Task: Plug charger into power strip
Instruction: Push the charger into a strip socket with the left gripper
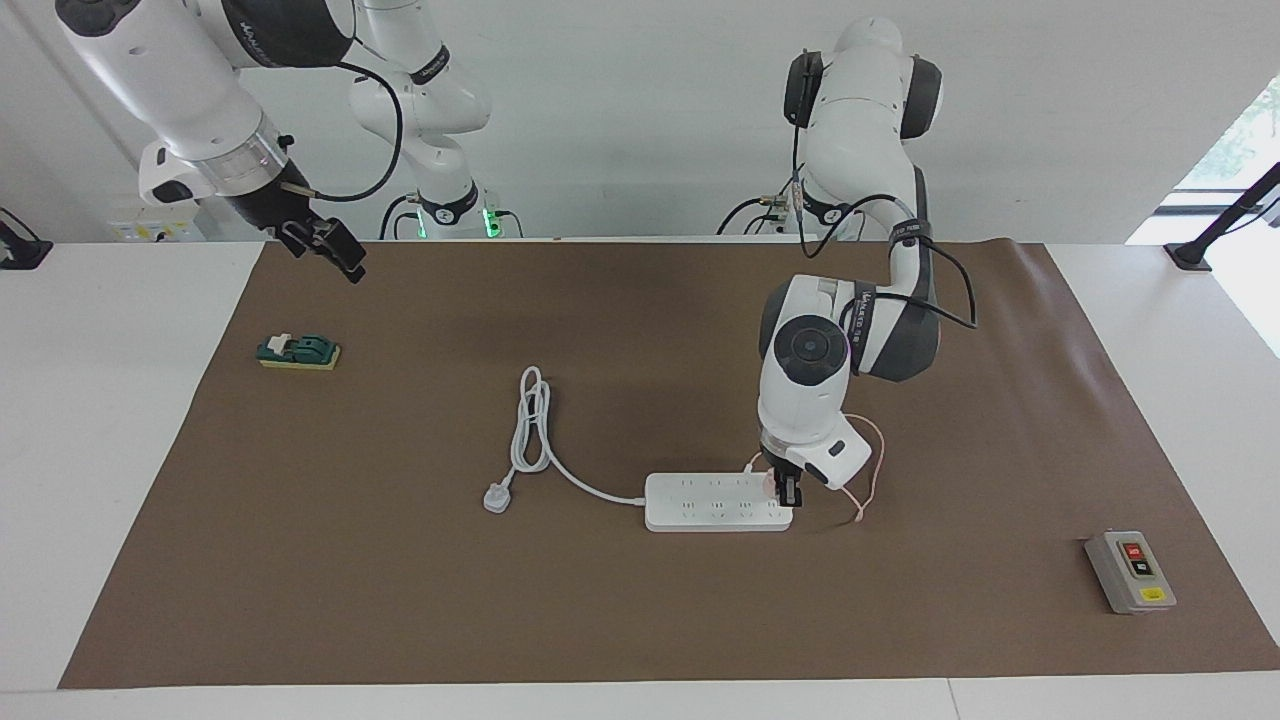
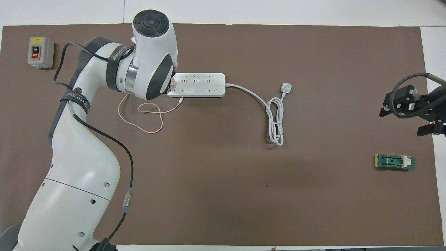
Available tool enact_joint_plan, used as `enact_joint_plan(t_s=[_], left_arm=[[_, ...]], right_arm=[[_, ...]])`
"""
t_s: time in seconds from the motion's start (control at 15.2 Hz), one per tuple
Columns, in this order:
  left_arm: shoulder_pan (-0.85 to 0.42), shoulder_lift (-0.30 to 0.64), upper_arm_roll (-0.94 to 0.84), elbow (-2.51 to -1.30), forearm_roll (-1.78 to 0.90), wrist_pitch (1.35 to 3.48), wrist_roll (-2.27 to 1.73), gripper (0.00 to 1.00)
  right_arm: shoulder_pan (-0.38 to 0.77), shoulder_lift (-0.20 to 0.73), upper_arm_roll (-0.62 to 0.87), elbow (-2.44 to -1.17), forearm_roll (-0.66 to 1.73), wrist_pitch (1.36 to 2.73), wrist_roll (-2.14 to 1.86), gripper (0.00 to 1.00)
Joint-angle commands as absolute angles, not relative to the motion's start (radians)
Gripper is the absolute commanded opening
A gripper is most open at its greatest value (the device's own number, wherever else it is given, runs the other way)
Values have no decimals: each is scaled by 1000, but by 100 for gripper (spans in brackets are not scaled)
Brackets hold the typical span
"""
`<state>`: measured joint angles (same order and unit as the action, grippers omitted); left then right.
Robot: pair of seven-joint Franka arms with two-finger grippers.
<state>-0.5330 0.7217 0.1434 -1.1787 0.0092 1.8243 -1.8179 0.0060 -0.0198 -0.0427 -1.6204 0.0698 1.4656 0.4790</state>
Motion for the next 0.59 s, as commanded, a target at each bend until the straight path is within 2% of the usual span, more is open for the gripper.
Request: enact_joint_plan(t_s=[0.0, 0.53], left_arm=[[-546, 673, 147, -1273, 25, 1844, -1809, 0], [-548, 683, 147, -1272, 20, 1851, -1798, 0]], right_arm=[[-9, -29, -31, -1623, 66, 1456, 459, 100], [-9, -29, -32, -1623, 66, 1456, 460, 100]])
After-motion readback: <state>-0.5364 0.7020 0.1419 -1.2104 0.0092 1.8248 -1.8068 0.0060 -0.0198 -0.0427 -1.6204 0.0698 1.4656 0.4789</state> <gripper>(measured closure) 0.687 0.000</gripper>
